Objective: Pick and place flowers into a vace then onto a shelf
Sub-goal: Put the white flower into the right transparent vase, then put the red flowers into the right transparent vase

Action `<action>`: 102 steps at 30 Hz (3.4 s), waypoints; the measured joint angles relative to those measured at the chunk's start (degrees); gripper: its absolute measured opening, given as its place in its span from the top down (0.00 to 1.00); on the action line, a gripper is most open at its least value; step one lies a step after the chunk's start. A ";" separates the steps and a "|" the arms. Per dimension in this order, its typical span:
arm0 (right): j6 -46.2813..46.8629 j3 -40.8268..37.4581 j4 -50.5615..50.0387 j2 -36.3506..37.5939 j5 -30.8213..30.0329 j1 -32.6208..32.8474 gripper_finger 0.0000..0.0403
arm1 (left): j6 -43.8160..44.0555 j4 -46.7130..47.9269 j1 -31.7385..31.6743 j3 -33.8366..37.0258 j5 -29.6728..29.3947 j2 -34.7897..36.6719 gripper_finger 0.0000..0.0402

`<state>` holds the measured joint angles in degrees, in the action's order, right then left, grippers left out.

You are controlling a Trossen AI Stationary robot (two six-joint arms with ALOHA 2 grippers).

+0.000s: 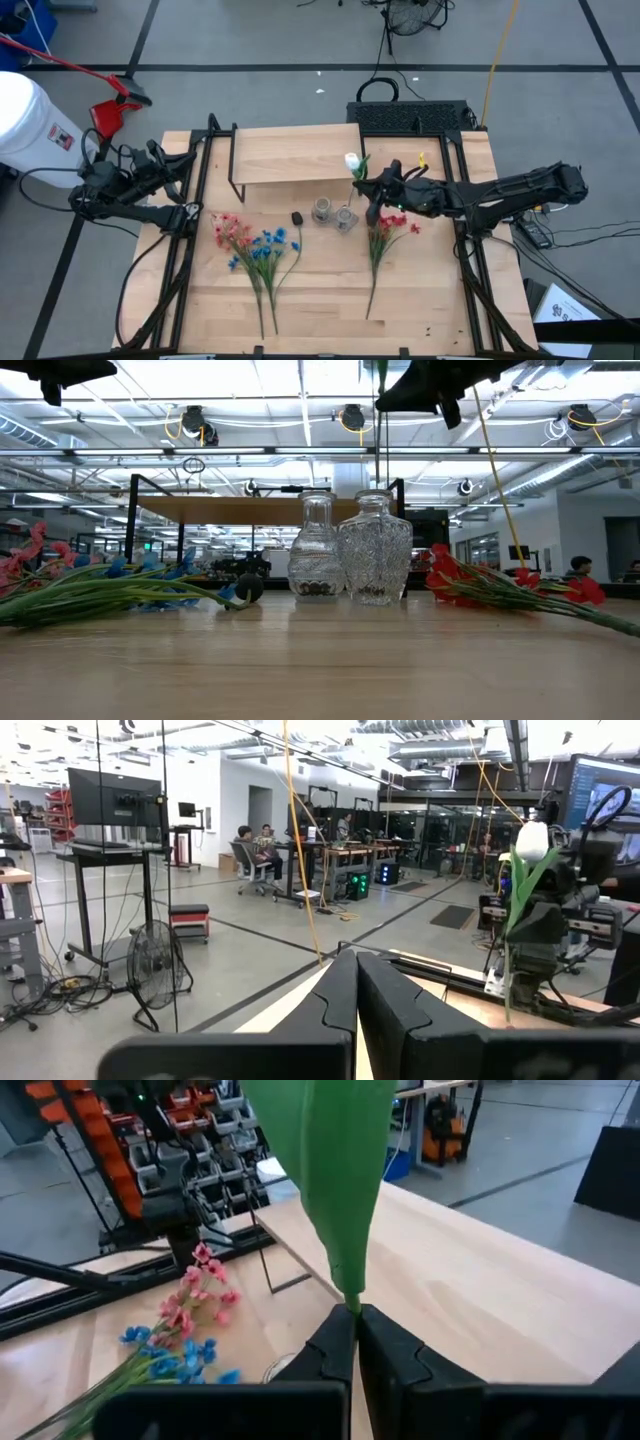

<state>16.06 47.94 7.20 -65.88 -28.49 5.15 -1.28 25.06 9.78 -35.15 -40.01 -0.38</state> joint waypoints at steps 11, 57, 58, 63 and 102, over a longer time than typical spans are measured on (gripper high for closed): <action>0.10 0.04 2.83 -4.97 3.08 -0.31 1.00 | 0.00 -0.01 0.00 0.00 0.00 0.02 0.98; 0.14 -8.84 9.30 -9.21 6.25 0.20 0.94 | 0.00 0.00 0.00 0.00 0.00 0.01 0.97; -0.17 -8.87 9.25 -9.21 6.24 0.20 0.94 | 0.00 0.00 0.00 0.00 0.00 0.01 0.97; -1.27 -8.90 9.26 -9.21 6.20 0.20 0.89 | 0.00 0.00 0.00 0.00 0.00 0.02 0.98; 51.59 -8.81 -11.19 4.73 10.54 16.52 0.68 | 0.00 0.02 0.00 0.00 0.01 0.00 0.98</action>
<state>67.66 39.13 -3.99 -61.14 -17.95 21.67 -1.28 25.08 9.78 -35.15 -40.00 -0.38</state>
